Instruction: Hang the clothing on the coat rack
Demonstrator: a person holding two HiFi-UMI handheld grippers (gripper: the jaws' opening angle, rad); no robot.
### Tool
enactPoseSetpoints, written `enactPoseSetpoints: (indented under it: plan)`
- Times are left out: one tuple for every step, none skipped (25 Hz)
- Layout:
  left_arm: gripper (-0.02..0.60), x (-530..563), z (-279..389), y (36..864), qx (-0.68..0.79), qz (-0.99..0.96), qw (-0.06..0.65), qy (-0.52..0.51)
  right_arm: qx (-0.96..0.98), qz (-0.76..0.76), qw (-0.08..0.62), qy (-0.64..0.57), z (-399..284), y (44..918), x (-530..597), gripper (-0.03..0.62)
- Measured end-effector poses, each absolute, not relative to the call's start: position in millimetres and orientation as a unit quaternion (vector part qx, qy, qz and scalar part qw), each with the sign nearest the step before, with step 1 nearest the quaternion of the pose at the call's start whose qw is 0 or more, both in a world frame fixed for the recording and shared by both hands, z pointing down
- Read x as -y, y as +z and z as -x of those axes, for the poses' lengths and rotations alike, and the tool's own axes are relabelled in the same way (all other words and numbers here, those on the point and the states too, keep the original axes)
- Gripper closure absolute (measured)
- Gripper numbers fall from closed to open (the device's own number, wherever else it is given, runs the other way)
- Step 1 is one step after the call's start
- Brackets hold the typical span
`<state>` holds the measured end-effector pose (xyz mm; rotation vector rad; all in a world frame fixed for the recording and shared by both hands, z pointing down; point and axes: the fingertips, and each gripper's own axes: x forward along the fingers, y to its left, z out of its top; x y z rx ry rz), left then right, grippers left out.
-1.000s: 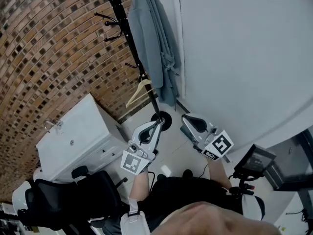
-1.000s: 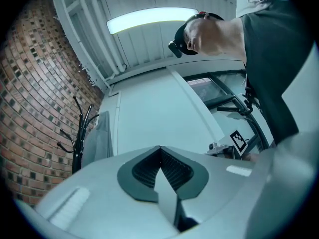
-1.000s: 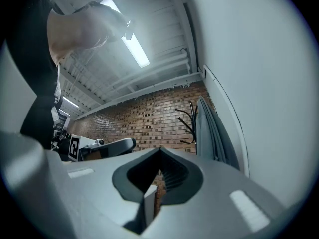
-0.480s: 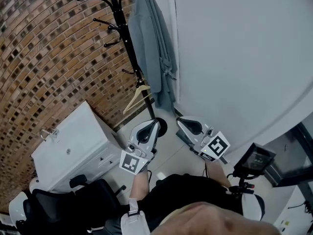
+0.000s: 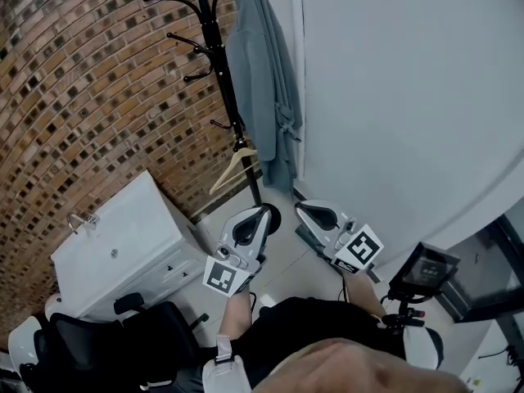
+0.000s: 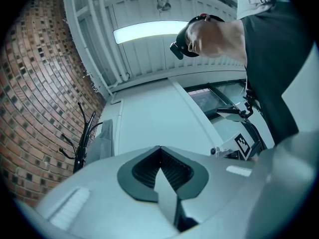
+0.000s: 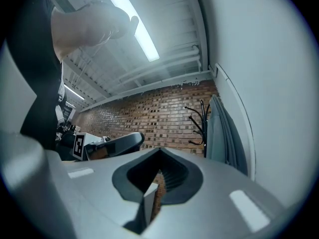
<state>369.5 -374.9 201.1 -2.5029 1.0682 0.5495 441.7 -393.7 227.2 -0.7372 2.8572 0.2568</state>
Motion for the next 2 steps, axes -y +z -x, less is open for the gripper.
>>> enactPoseSetpoints:
  plan:
    - [0.578, 376.1, -370.2, 198.7, -0.378, 0.886, 0.183, 0.194, -0.961, 0.248, 0.09, 0.087, -442.3, 225.1, 395.6, 0.594]
    - [0.578, 377.5, -370.9, 196.3, -0.379, 0.886, 0.184, 0.194, -0.961, 0.248, 0.09, 0.087, -442.9, 222.9, 397.5, 0.594]
